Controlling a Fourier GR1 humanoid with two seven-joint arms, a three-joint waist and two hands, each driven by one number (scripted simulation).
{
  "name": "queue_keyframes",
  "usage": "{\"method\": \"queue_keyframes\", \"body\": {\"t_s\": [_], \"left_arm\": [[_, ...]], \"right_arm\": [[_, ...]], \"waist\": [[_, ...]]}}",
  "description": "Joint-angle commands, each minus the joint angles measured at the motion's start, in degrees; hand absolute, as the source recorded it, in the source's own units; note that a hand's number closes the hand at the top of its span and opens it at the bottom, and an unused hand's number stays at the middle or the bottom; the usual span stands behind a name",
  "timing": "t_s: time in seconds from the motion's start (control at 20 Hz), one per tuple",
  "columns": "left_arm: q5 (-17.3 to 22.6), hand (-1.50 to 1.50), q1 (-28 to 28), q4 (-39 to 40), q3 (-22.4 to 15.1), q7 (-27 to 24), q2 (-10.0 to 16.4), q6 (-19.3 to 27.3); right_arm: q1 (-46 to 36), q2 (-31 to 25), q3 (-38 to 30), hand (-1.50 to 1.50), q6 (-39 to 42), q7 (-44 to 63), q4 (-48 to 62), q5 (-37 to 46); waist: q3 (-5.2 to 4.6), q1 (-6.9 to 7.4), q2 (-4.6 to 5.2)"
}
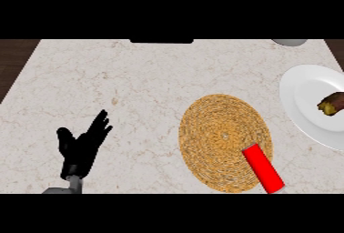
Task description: Pick the sweet potato from the placemat and place it in the plate
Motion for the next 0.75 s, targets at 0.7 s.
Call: {"method": "queue_keyframes", "body": {"t_s": [0.7], "left_arm": [[-2.65, 0.00, 1.95, -0.39, 0.20, 1.13, -2.04, 0.53]], "right_arm": [[12.85, -2.45, 4.62, -1.50, 2.99, -8.11, -1.93, 1.92]], "waist": [[-0.32, -0.78, -0.29]]}}
